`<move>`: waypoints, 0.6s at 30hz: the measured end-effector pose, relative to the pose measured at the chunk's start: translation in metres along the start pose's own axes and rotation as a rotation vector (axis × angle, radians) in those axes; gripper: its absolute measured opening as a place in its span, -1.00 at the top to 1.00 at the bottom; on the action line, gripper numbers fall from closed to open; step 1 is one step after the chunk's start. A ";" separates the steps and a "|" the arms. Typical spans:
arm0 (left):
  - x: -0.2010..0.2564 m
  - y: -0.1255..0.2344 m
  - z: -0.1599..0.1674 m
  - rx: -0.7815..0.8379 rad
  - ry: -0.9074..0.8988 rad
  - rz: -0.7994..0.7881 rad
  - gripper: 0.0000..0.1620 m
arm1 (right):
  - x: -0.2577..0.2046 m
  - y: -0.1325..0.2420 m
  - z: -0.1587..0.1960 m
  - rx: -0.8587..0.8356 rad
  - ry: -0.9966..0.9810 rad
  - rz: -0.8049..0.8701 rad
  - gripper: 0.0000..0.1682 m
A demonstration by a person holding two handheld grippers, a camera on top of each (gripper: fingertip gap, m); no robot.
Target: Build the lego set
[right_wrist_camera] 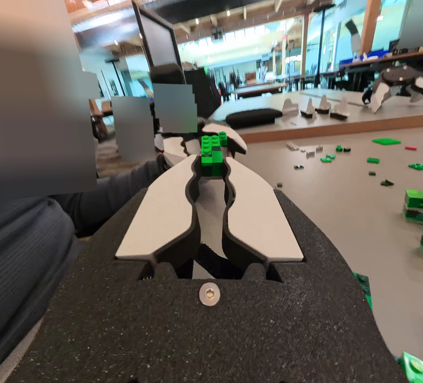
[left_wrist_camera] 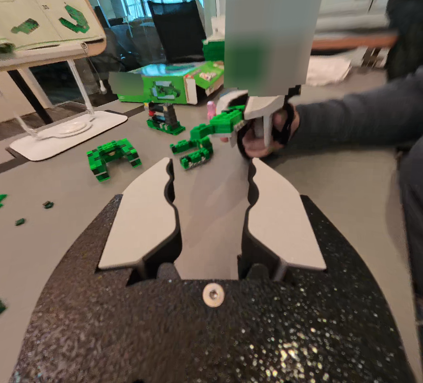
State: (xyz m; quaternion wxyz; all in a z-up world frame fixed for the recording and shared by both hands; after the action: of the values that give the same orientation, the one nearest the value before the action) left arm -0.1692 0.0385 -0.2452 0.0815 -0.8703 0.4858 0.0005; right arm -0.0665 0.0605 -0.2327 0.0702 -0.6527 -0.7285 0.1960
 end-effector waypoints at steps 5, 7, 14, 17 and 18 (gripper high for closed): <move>0.005 -0.010 -0.016 0.185 0.288 0.057 0.26 | -0.010 -0.006 -0.013 0.122 0.017 -0.045 0.80; 0.012 -0.014 -0.024 0.263 0.357 0.121 0.32 | -0.014 -0.008 -0.016 0.140 0.030 -0.059 0.80; 0.017 -0.015 -0.037 0.401 0.342 0.121 0.63 | -0.017 -0.009 -0.015 0.152 0.022 -0.087 0.80; 0.016 -0.013 -0.039 0.433 0.359 0.133 0.68 | -0.018 -0.009 -0.016 0.156 0.027 -0.091 0.80; 0.015 -0.012 -0.039 0.440 0.375 0.132 0.64 | -0.018 -0.009 -0.016 0.156 0.028 -0.092 0.80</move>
State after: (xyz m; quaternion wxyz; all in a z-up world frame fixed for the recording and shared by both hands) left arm -0.1538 0.0265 -0.2058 0.1767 -0.7833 0.5363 -0.2602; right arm -0.0667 0.0449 -0.2117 0.1399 -0.6137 -0.7392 0.2396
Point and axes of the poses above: each gripper's, where its closed fingertips meet, y back along the fingers, z out of its underside, x = y × z across the jaws, the point moved 4 cm from there along y, back along the fingers, and after that the axes turned 14 degrees about x, right-handed, at the moved point
